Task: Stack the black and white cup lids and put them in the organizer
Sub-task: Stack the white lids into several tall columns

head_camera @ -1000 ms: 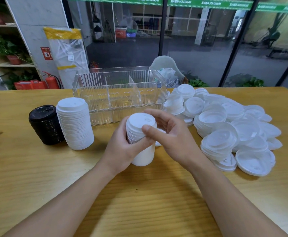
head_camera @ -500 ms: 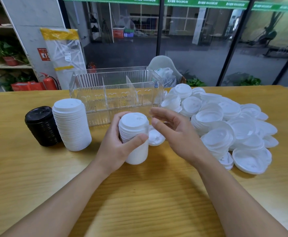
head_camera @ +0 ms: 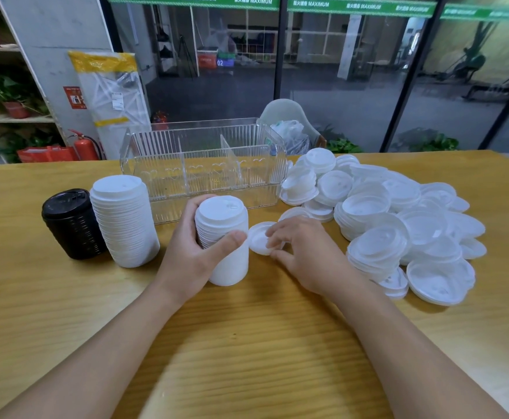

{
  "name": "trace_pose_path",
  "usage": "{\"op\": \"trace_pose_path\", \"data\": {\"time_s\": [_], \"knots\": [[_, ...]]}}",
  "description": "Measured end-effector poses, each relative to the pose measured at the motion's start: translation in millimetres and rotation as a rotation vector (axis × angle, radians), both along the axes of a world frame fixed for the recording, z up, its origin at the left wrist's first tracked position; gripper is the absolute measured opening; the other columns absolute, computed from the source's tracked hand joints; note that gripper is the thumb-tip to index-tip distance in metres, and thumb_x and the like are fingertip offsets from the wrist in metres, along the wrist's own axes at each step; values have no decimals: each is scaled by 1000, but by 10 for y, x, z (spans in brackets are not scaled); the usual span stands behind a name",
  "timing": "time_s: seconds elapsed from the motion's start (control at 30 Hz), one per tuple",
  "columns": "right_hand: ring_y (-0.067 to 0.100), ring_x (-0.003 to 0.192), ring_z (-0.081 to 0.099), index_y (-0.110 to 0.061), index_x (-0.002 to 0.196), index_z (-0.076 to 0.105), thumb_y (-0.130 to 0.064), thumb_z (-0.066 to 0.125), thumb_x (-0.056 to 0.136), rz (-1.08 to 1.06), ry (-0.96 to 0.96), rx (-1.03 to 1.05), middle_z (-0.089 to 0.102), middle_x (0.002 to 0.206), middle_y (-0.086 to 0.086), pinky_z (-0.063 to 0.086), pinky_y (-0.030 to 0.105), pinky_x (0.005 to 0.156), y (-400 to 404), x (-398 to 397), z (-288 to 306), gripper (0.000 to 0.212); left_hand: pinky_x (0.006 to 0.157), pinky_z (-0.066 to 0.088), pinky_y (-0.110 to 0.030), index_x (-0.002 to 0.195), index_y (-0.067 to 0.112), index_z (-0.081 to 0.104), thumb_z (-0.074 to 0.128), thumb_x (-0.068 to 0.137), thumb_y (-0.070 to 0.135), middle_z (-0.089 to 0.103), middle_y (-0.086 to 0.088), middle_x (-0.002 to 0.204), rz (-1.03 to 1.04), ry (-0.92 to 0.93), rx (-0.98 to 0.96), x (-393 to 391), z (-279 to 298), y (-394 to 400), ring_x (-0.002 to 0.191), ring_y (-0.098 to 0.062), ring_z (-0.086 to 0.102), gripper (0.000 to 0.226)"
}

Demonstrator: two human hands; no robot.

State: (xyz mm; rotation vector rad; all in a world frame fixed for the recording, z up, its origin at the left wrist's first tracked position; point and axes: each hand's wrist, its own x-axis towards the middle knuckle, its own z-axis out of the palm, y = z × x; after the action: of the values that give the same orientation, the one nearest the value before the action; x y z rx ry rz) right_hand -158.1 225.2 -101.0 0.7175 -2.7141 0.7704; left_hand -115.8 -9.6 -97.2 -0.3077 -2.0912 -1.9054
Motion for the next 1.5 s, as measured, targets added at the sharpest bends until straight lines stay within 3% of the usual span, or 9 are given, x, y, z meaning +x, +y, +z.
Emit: {"op": "trace_pose_path", "data": {"time_s": [0.13,0.43,0.63,0.8,0.9,0.97,1.13,1.33,1.5], "knots": [[3,99,67,-25,95,80,-19,84,93,-16,-32,-90,77,109,-18,56,37,94,-4,6,20,7,93,57,-25,143,26,54,91,82,38,71,5,132,-3,-1,4,-8,-15,-8,120,-14,70,72],[5,95,64,-31,80,68,-28,93,81,-44,-129,-188,72,94,-14,54,35,85,-44,59,51,25,92,56,-23,144,24,54,90,83,35,71,4,132,-3,4,-3,-17,-19,-8,120,-15,70,71],[8,102,68,-31,82,72,-34,90,84,-22,-183,-380,77,101,-15,54,40,97,-48,89,99,18,94,57,-25,144,25,54,91,83,37,71,2,135,-11,1,8,-14,-16,-13,123,-17,70,72],[15,86,75,-19,95,76,-23,83,96,-44,-210,-698,78,89,-3,61,43,84,-10,71,221,8,93,57,-24,144,23,54,91,84,35,71,1,135,-20,-5,17,-5,-12,-11,122,-17,70,71],[23,87,76,-16,121,72,-15,77,101,-58,-319,-1007,80,100,13,64,45,85,-10,70,271,21,92,56,-23,143,23,55,91,83,36,71,1,134,-22,-4,22,-3,-10,-11,122,-17,70,71],[26,92,76,-17,126,72,-12,73,103,-63,-378,-1074,79,107,17,65,52,87,-27,75,265,24,93,57,-23,143,23,55,90,84,34,71,0,134,-26,-10,20,-2,-7,-12,122,-18,70,70],[29,111,77,-21,121,80,-21,73,105,-49,-456,-1022,81,116,6,60,61,100,-46,73,211,18,94,58,-26,145,24,54,91,84,38,71,1,136,-30,-8,11,3,-9,-7,123,-18,70,72],[15,117,76,-21,142,69,-20,92,86,24,-485,-896,79,127,-7,56,49,110,-1,117,246,61,94,58,-26,145,23,54,89,85,34,71,3,135,-26,-3,8,20,0,1,123,-17,70,70],[20,117,77,-18,148,63,-9,92,83,62,-499,-873,81,123,-3,54,54,112,11,121,244,72,94,58,-25,144,23,55,89,85,33,72,4,133,-28,0,11,25,-1,-4,123,-16,70,69]]}}
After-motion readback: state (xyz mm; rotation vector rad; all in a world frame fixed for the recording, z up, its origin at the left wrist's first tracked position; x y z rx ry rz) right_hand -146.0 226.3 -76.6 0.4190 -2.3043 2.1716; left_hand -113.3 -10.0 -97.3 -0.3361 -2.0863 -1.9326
